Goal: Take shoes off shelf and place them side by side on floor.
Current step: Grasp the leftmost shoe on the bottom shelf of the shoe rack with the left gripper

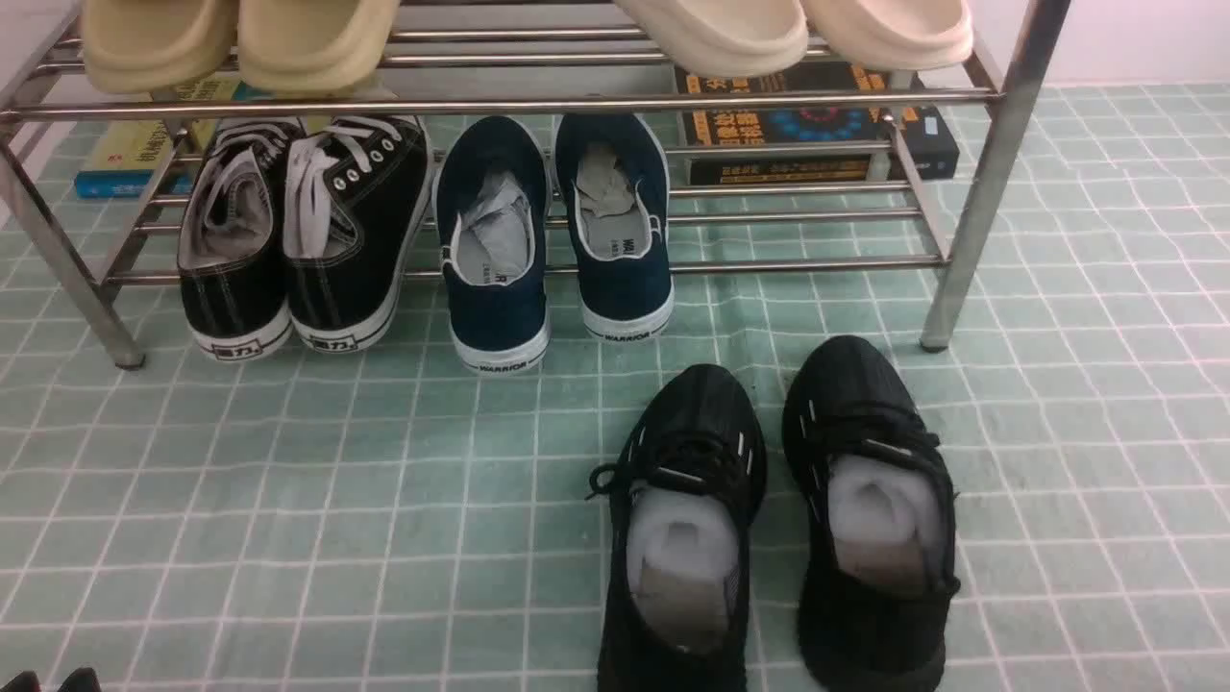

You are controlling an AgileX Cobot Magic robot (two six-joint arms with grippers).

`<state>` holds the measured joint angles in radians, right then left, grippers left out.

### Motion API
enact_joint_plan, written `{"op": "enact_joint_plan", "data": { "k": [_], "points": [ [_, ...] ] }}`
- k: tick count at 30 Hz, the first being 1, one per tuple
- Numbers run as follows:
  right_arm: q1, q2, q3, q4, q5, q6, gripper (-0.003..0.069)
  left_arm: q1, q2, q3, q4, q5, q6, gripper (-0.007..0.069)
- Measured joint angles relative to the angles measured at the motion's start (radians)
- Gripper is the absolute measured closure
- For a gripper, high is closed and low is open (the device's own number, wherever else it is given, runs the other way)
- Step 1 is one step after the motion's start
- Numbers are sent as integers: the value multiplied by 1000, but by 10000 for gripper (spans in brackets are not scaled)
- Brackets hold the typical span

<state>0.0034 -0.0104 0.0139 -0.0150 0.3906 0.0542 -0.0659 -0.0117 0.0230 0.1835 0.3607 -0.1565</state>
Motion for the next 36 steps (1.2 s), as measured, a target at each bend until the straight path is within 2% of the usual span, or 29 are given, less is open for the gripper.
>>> {"op": "enact_joint_plan", "data": {
  "k": [6, 9, 12, 15, 20, 25, 30, 33, 36],
  "points": [
    [0, 0, 0, 0, 0, 0, 483, 0, 0, 0, 40, 0, -30, 383],
    [0, 0, 0, 0, 0, 0, 477, 0, 0, 0, -63, -1, -201, 383],
    [0, 0, 0, 0, 0, 0, 473, 0, 0, 0, -239, -4, -413, 383],
    [0, 0, 0, 0, 0, 0, 468, 0, 0, 0, -359, -4, -609, 383],
    [0, 0, 0, 0, 0, 0, 462, 0, 0, 0, -401, -3, -747, 383],
    [0, 0, 0, 0, 0, 0, 459, 0, 0, 3, -378, -43, -760, 384],
    [0, 0, 0, 0, 0, 0, 454, 0, 0, 4, -382, -174, -761, 421],
    [0, 0, 0, 0, 0, 0, 451, 0, 0, 4, -382, -278, -748, 528],
    [0, 0, 0, 0, 0, 0, 446, 0, 6, -32, -373, -237, -682, 611]
  ]
}}
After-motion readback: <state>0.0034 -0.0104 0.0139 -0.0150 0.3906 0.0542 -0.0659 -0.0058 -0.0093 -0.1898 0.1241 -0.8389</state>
